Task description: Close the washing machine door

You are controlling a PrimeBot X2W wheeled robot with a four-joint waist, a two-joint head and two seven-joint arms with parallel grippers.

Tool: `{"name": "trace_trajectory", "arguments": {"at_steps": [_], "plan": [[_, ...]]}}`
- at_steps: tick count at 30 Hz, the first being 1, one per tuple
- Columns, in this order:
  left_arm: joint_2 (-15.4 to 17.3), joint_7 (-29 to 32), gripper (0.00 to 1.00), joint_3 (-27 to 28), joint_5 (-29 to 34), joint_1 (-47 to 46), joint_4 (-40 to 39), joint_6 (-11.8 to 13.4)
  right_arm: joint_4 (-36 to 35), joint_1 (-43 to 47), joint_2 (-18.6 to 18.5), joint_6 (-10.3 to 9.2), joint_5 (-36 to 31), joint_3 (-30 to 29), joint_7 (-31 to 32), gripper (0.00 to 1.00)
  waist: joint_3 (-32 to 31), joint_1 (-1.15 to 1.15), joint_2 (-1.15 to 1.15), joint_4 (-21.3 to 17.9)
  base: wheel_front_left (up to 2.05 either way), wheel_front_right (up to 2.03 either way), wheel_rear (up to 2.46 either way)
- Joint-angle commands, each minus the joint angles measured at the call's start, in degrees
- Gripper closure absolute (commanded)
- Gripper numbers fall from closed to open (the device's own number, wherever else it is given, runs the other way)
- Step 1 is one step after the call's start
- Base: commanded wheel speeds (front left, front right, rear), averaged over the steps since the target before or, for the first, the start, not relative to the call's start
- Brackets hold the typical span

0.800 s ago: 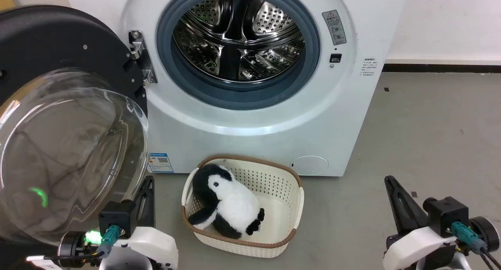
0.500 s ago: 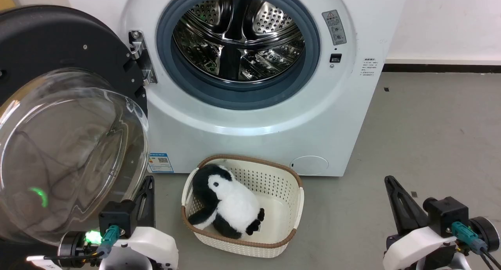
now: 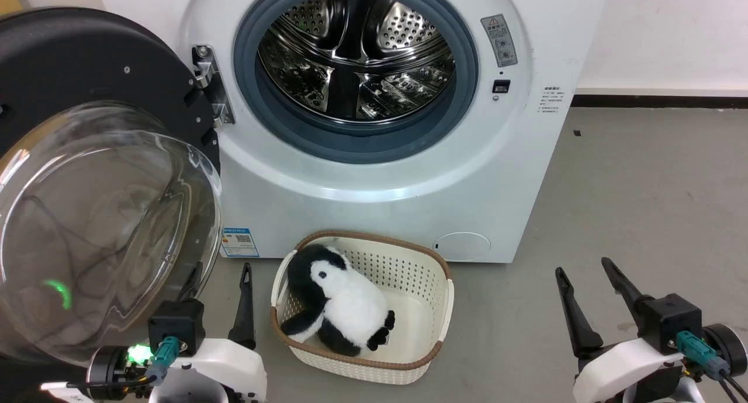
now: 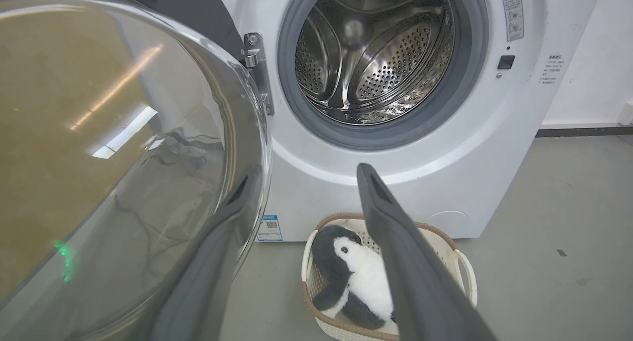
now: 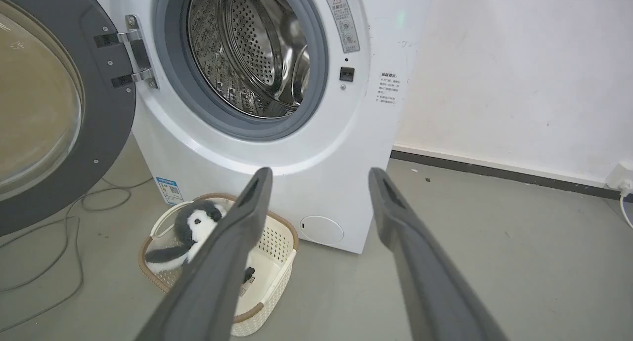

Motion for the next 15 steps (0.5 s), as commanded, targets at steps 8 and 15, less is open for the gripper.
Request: {"name": "trace_trajectory", "arguments": {"at_steps": [8,15], "plan": [[0.12,-1.40,1.00,-0.58,0.08,-0.21,-0.31,1.70,-0.22,-0.02,0.03,0.00,1.18,-0.91,-1.38,0.00,0.15,0.00,0.00,0.13,0.00,0.00,0.00],[0.77,-2.24,1.00,-1.07,0.30,-1.42,-1.72,2.67,-0.38,-0.14,0.05,0.01,1.78,-1.63,-2.22,0.00,0.40,0.00,0.00,0.73,0.00,0.00,0.00]]}}
